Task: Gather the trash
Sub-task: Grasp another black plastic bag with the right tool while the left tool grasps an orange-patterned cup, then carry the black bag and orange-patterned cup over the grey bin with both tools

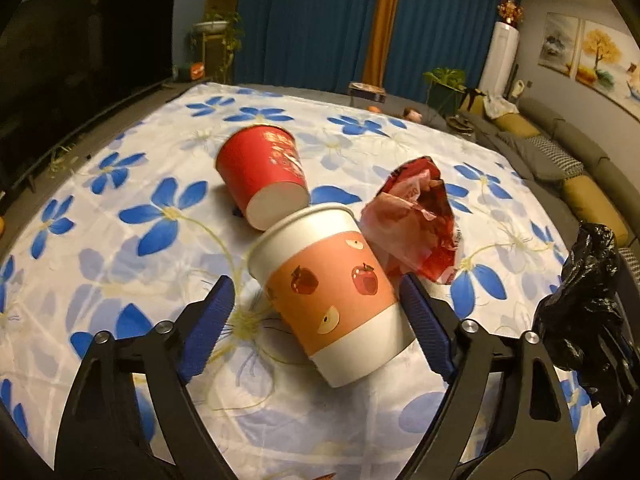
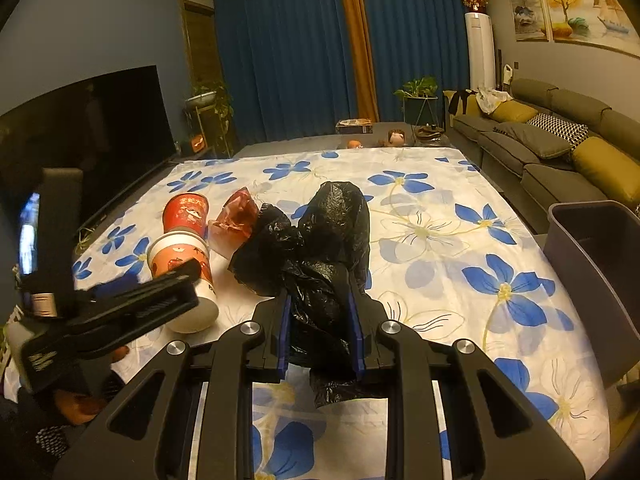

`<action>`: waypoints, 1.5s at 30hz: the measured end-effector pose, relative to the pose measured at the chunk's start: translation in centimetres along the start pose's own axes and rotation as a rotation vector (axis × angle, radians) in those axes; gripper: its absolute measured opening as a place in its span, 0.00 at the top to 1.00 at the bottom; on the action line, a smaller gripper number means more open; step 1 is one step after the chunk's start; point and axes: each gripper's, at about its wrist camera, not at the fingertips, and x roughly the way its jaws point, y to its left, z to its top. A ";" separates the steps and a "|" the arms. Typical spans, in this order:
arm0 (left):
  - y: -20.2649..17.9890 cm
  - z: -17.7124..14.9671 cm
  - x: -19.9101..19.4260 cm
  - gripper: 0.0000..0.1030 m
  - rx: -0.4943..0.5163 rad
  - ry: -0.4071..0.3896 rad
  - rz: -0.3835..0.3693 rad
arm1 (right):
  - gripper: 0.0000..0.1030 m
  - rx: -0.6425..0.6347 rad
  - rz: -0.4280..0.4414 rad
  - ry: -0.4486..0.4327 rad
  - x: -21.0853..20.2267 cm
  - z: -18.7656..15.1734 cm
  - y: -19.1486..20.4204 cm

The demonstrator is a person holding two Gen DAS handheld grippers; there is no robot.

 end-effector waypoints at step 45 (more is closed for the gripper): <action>-8.7 -3.4 -13.7 0.42 0.229 -0.263 -0.191 | 0.76 -0.020 -0.062 -0.129 -9.3 -0.4 -4.9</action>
